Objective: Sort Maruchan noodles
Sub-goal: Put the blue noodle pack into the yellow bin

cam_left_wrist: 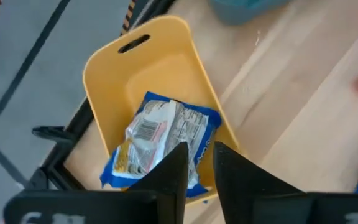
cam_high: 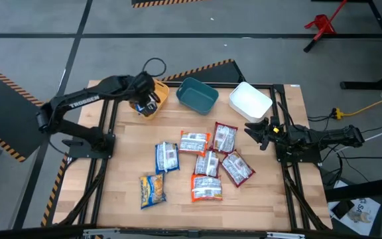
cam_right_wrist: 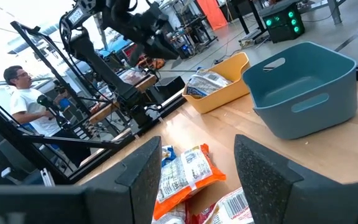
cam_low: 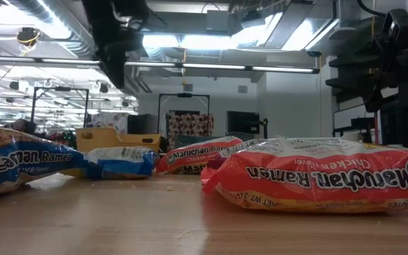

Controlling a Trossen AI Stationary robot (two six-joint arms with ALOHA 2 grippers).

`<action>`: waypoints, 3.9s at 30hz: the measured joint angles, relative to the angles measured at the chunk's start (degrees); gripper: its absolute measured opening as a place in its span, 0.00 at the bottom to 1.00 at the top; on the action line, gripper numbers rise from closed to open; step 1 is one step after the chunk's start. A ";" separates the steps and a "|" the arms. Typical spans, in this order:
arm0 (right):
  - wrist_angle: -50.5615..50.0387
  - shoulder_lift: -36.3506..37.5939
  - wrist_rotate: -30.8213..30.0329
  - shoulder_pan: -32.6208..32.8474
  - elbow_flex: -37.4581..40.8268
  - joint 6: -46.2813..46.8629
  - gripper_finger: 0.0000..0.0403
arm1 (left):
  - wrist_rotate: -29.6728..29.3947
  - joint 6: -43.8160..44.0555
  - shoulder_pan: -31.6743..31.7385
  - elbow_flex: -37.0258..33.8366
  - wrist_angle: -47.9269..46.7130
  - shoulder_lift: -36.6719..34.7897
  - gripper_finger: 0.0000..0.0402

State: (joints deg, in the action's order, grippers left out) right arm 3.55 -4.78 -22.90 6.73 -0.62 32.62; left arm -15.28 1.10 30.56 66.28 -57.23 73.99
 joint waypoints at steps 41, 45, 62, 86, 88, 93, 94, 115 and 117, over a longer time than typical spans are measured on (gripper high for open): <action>0.00 0.00 0.00 -0.01 0.00 0.07 0.47 | 3.51 6.05 4.83 1.03 8.04 25.38 0.20; -0.01 0.01 0.01 0.01 0.00 0.09 0.47 | 2.56 2.66 5.66 7.01 -1.73 25.38 0.20; -0.01 0.00 0.01 0.01 0.00 0.09 0.47 | 1.13 -0.26 7.35 23.18 -28.33 25.32 0.38; -0.01 0.01 0.03 0.01 0.00 -0.09 0.47 | -2.38 1.77 12.71 17.59 -28.57 25.32 0.54; -0.02 0.02 0.04 0.01 0.00 -0.09 0.47 | -2.42 1.88 11.08 15.06 -27.35 25.32 0.54; -0.02 0.02 0.04 0.01 0.00 -0.11 0.47 | -2.48 4.92 8.79 9.46 -22.54 25.32 0.54; 0.00 0.02 0.03 0.01 0.00 -0.11 0.47 | -1.92 5.58 8.65 8.59 -21.57 25.32 0.54; 0.00 0.02 -0.02 0.01 0.00 -0.15 0.47 | 20.01 18.07 8.30 1.66 0.95 25.32 0.54; -0.01 0.00 -0.02 0.00 0.00 -0.15 0.47 | 22.49 19.40 8.32 1.68 3.76 25.32 0.54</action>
State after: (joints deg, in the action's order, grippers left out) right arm 3.54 -4.78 -22.92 6.73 -0.62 32.47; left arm 7.20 20.50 38.87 67.96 -53.47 99.31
